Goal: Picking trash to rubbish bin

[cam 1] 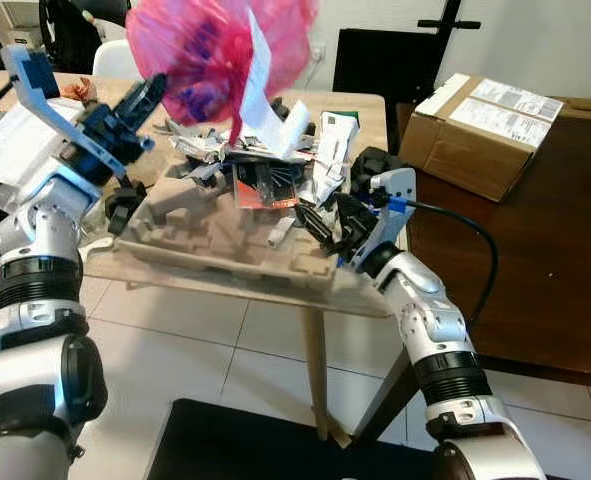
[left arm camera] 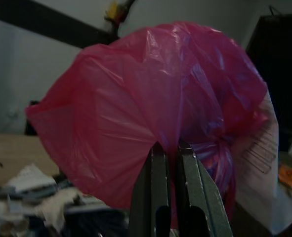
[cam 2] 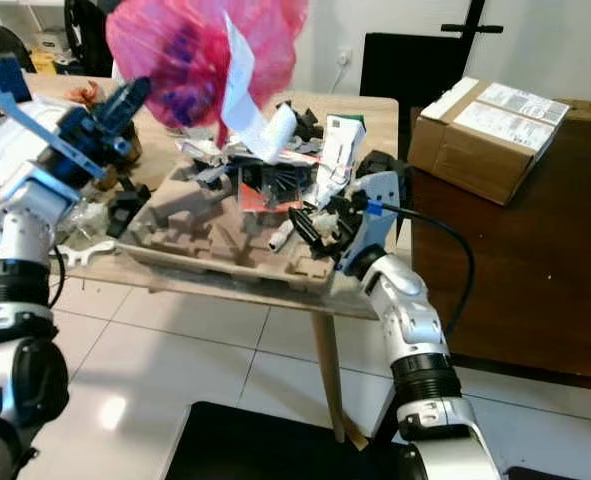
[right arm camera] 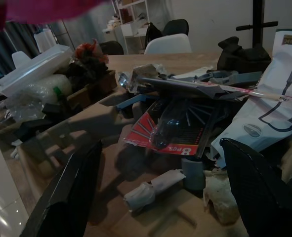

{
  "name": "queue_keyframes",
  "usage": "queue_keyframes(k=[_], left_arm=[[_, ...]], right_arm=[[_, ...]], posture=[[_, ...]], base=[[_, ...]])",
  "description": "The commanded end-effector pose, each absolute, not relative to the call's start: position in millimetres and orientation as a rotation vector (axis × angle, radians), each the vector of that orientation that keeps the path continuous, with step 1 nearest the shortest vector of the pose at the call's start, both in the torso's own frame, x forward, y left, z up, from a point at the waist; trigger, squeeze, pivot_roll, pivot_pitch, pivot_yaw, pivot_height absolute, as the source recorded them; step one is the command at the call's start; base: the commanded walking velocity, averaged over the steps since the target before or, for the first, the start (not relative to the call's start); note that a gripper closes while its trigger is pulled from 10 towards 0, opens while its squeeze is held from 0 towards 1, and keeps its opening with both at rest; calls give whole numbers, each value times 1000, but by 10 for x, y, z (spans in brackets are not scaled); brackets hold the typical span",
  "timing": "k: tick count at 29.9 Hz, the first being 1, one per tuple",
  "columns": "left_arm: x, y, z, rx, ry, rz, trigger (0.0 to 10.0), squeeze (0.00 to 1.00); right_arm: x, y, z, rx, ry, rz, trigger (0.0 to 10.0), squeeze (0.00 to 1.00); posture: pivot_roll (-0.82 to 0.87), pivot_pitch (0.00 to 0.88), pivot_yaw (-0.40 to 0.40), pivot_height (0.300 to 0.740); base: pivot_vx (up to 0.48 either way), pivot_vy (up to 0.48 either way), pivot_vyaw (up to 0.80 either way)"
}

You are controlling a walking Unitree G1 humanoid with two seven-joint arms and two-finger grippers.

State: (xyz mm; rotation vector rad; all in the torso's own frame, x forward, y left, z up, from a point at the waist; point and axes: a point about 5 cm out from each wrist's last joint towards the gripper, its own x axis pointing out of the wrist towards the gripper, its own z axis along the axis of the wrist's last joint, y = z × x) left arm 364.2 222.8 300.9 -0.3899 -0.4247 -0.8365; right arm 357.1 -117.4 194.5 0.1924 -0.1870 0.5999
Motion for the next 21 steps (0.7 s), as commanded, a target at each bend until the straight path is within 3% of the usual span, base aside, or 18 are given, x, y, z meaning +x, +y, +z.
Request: queue_keyframes(k=[1, 9, 14, 21], left_arm=[[3581, 2239, 3037, -365, -412, -892, 0, 0], [3215, 2304, 2839, -376, -186, -1180, 0, 0], [2993, 2453, 2781, -463, -119, -1234, 0, 0], [2676, 2490, 2498, -593, 59, -1289, 0, 0]], right_arm=[[3569, -1149, 1932, 212, -175, 622, 10000, 0], [3414, -1253, 1913, 444, -153, 795, 10000, 0], [3092, -1266, 1802, 417, -75, 1067, 10000, 0], [2745, -1298, 1637, 435, 55, 1272, 10000, 0]], posture=[[-8, 109, 69, 740], [-3, 114, 72, 740], [-4, 119, 72, 740], [1, 131, 66, 740]], base=[[0, 0, 0], [0, 0, 0], [0, 0, 0], [0, 0, 0]])
